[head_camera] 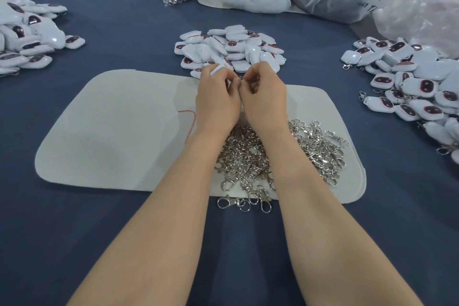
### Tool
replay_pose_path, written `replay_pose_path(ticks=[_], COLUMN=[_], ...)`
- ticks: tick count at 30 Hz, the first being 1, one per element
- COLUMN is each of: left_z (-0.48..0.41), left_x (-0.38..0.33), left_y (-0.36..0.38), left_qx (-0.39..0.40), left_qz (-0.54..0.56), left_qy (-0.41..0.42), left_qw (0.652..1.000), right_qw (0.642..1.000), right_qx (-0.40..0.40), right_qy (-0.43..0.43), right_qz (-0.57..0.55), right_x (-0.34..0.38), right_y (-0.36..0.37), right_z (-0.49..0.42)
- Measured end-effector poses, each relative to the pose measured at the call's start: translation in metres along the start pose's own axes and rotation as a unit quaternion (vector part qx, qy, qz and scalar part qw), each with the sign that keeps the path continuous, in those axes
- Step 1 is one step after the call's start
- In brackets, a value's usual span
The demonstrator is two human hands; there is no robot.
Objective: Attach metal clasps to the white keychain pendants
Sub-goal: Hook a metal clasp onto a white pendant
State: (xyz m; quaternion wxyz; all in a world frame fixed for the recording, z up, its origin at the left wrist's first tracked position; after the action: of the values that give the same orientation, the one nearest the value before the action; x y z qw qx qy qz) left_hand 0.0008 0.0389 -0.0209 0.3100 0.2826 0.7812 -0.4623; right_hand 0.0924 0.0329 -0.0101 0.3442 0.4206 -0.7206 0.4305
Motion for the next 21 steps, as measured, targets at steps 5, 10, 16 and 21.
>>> replay_pose_path(ticks=[5, 10, 16, 21], left_z=[-0.0009, 0.0009, 0.0005, 0.0007], left_x=[0.0008, -0.0012, -0.0019, -0.0036], left_y=[-0.0007, -0.001, -0.0017, -0.0025], left_qx=[0.001, 0.0, -0.002, 0.002], left_qz=[0.006, 0.005, 0.011, 0.001], left_qy=[-0.002, 0.001, -0.002, 0.013], left_qw=[1.0, 1.0, 1.0, 1.0], right_qw=[1.0, 0.999, 1.0, 1.0], right_qx=[0.01, 0.024, 0.018, -0.01], right_qy=[-0.003, 0.026, -0.006, 0.0], right_qz=[0.005, -0.002, 0.024, 0.017], right_x=[-0.0006, -0.0031, -0.001, -0.0006], right_y=[0.0004, 0.0005, 0.001, -0.001], right_z=[-0.0001, -0.0011, -0.0012, -0.0012])
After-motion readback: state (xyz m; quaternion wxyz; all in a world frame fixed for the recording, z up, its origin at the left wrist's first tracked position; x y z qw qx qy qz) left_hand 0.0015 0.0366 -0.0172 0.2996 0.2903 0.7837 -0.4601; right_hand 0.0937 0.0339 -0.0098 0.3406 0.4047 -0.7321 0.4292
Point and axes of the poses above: each hand's wrist, its own z-axis away from the middle knuckle, its own y-axis out of the palm, x = y × z, the point moved 2 cm from there along -z, towards the middle knuckle, and after that the axes turned 6 degrees about -z, right-handed, at the moved point
